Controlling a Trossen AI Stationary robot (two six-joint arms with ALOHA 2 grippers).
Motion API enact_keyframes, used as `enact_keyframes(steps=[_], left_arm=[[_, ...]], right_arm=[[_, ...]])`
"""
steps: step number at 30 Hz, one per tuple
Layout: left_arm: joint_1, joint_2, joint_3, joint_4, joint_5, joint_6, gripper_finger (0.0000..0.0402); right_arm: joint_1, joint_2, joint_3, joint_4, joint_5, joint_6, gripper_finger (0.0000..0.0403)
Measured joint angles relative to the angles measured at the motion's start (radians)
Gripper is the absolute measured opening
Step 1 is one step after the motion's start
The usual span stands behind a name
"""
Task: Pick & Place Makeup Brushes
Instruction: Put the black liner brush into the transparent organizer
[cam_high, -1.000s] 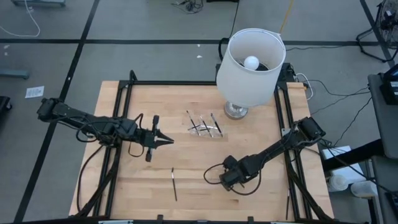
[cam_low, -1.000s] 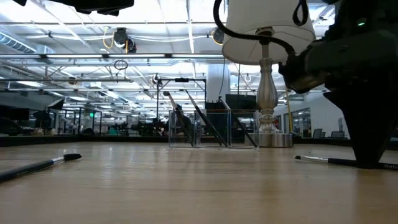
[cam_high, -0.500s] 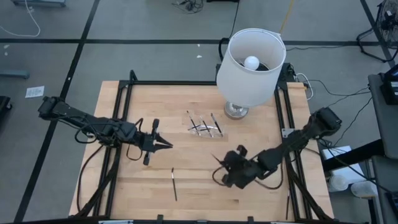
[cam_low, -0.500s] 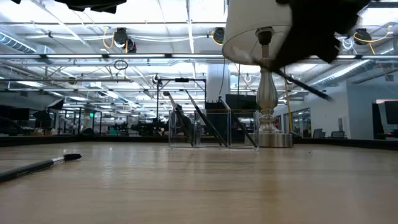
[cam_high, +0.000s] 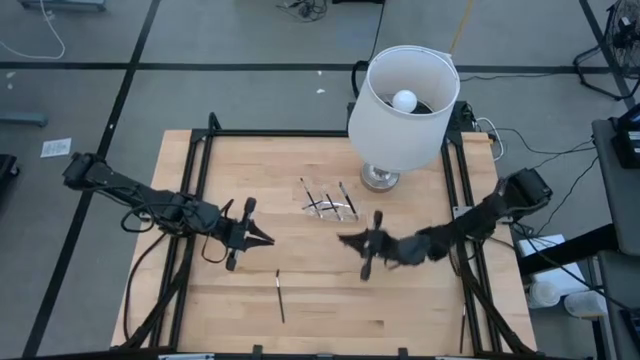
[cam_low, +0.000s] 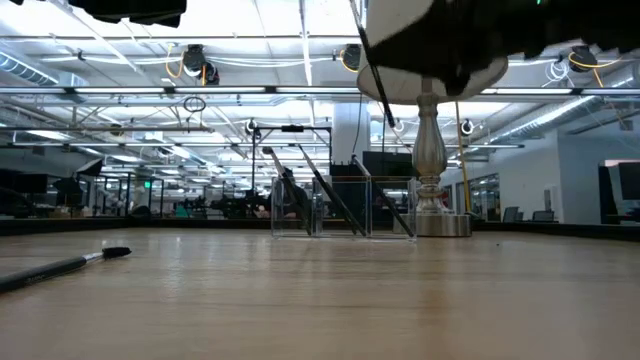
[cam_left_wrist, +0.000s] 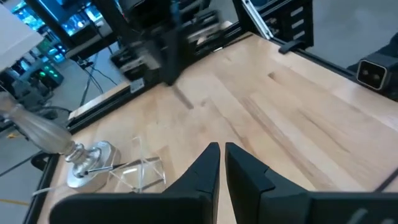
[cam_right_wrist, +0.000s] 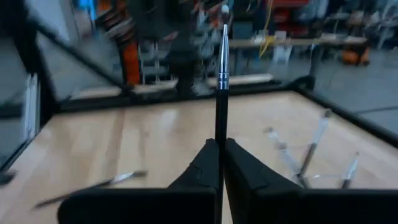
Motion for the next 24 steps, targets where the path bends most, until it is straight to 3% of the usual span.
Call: enact_keyframes(steps=[3, 9, 16, 24], left_arm=[[-0.008, 0.000, 0.000, -0.003, 0.001, -0.009, 0.0035], [-0.010, 0.000, 0.000, -0.006, 0.000, 0.015, 0.0035], [-0.010, 0.000, 0.000, 0.000, 0.000, 0.028, 0.0035], [-0.010, 0.000, 0.000, 0.004, 0.000, -0.062, 0.0035]], right_arm=[[-0.061, -0.001, -0.139, 0.250, -0.008, -0.053, 0.0000], [-0.182, -0.001, -0.247, 0.495, -0.015, -0.207, 0.0000], [-0.311, -0.003, -0.246, 0.472, -0.109, -0.291, 0.0000], [-0.317, 0.007, -0.245, 0.411, -0.116, -0.245, 0.0000]])
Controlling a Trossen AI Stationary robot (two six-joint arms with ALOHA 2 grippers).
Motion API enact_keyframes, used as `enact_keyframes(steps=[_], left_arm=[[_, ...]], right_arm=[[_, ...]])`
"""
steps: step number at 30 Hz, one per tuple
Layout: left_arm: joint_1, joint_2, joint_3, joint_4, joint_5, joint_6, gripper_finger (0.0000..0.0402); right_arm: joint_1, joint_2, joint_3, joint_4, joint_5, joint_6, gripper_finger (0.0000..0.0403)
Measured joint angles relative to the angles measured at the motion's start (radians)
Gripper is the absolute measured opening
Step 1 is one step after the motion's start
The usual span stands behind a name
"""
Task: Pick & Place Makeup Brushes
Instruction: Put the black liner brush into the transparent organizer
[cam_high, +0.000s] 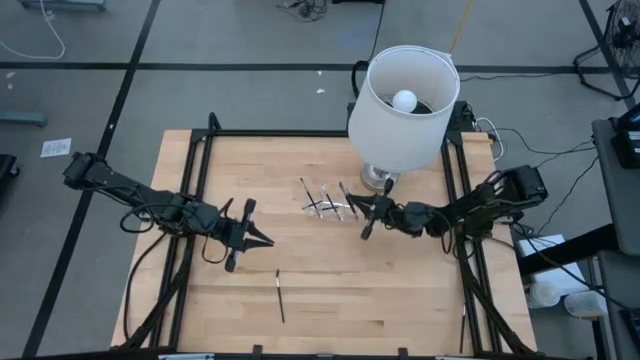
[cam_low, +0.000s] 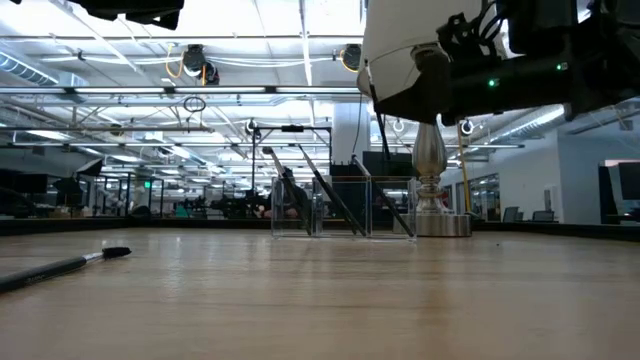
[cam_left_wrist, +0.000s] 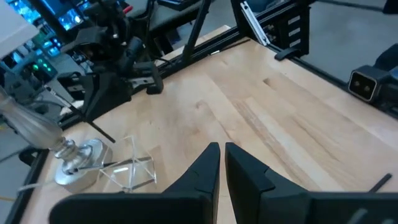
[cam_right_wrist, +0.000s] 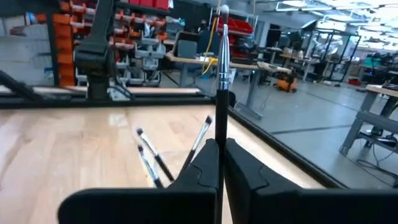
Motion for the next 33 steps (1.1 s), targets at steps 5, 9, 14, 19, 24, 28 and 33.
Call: enact_keyframes(steps=[5, 9, 14, 19, 24, 28, 33], left_arm=[[-0.001, 0.000, 0.000, 0.001, 0.000, -0.059, 0.0035], [-0.001, 0.000, 0.000, 0.000, 0.000, -0.065, 0.0035], [-0.001, 0.000, 0.000, 0.005, 0.000, -0.053, 0.0035], [-0.001, 0.000, 0.000, 0.011, 0.000, -0.010, 0.0035], [-0.001, 0.000, 0.000, 0.030, 0.000, 0.007, 0.0035], [-0.001, 0.000, 0.000, 0.030, 0.000, 0.030, 0.0035], [-0.001, 0.000, -0.001, 0.032, 0.000, 0.050, 0.0035]], right_arm=[[0.000, 0.047, 0.000, 0.010, 0.053, 0.017, 0.0000], [0.000, 0.120, 0.000, 0.085, 0.054, 0.036, 0.0000], [0.000, 0.193, 0.000, 0.146, 0.056, 0.054, 0.0000], [-0.001, 0.208, 0.000, 0.142, 0.057, 0.100, 0.0000], [-0.001, 0.208, 0.000, 0.102, 0.057, 0.159, 0.0000], [-0.001, 0.209, 0.001, 0.049, 0.063, 0.201, 0.0000], [-0.002, 0.208, 0.001, 0.042, 0.084, 0.238, 0.0000]])
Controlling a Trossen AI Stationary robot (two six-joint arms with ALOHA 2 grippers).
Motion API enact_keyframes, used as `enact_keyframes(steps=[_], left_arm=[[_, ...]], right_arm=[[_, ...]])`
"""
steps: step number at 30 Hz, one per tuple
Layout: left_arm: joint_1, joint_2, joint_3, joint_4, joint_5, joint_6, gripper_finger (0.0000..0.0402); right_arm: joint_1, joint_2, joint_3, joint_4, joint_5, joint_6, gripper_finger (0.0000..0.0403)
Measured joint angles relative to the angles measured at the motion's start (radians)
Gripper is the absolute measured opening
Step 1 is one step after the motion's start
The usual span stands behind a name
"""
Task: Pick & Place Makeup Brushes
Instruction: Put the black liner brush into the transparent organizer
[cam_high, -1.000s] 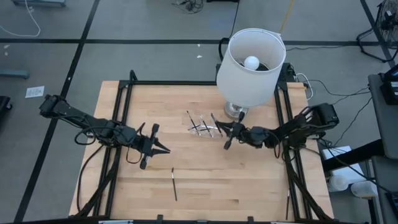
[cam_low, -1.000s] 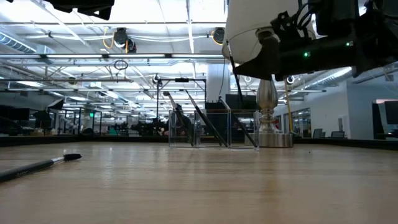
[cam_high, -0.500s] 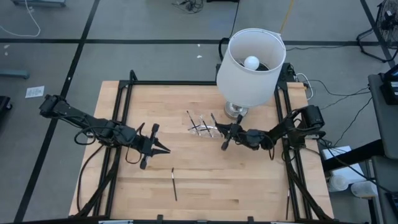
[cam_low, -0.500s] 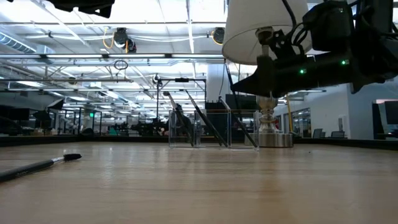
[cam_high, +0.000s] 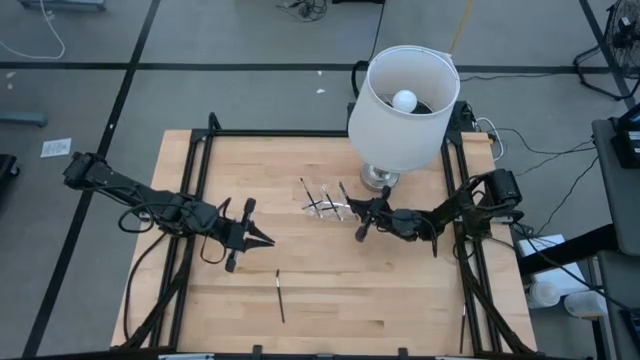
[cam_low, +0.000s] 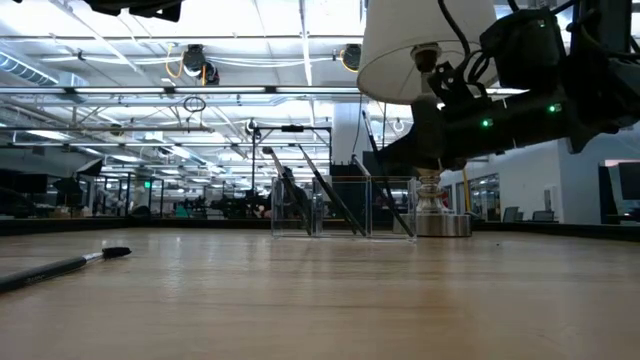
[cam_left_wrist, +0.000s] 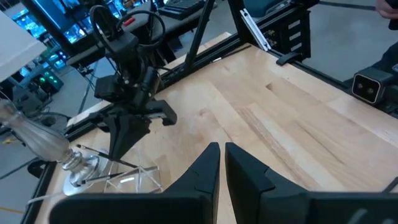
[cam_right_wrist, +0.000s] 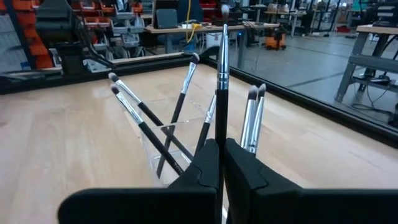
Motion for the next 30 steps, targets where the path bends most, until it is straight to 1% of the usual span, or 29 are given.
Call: enact_keyframes(steps=[25, 30], left_arm=[[0.000, 0.000, 0.000, 0.007, 0.001, -0.028, 0.0035], [0.000, 0.016, 0.000, 0.010, 0.008, -0.028, 0.0035]], right_arm=[[0.000, 0.000, 0.000, -0.004, -0.005, 0.002, 0.0000], [0.000, 0.000, 0.000, -0.003, -0.005, 0.002, 0.0006]])
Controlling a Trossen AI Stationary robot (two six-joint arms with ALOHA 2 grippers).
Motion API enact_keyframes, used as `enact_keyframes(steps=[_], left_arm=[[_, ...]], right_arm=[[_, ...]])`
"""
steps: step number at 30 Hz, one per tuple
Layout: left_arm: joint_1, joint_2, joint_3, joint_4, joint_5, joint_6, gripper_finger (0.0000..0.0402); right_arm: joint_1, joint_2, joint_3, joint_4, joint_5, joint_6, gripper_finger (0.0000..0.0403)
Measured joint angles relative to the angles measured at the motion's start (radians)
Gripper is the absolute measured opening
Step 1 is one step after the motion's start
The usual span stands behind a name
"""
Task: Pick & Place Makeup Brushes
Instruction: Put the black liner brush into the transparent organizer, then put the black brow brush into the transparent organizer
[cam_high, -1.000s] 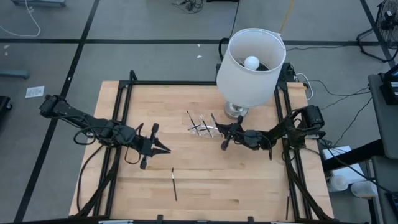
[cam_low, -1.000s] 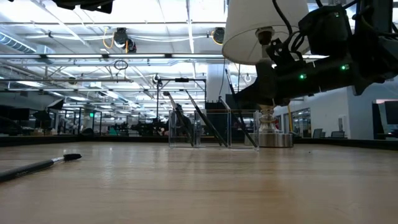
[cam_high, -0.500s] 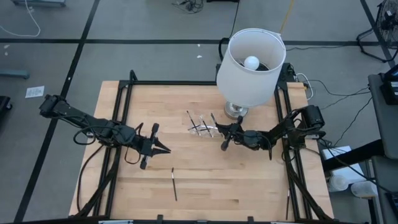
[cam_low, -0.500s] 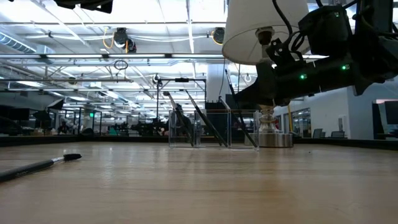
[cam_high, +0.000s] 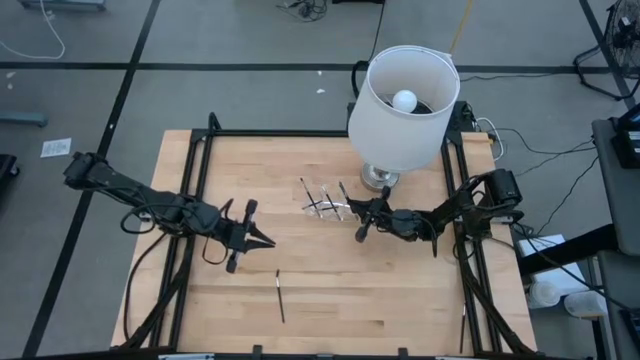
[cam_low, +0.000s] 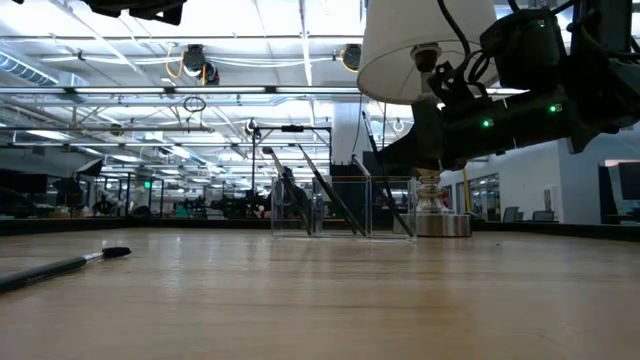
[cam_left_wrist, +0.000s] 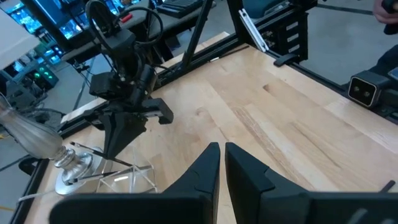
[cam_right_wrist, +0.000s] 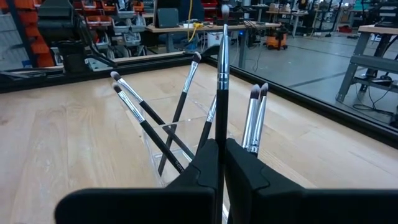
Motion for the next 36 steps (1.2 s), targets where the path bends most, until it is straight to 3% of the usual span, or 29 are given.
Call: enact_keyframes(steps=[24, 36], left_arm=[[0.001, 0.095, 0.000, 0.059, 0.000, 0.045, 0.0035], [0.001, 0.095, 0.000, 0.058, 0.000, 0.044, 0.0035]], right_arm=[[0.000, 0.000, 0.000, -0.019, -0.031, 0.001, 0.0010], [-0.001, 0.000, 0.000, -0.038, -0.028, 0.021, 0.0040]])
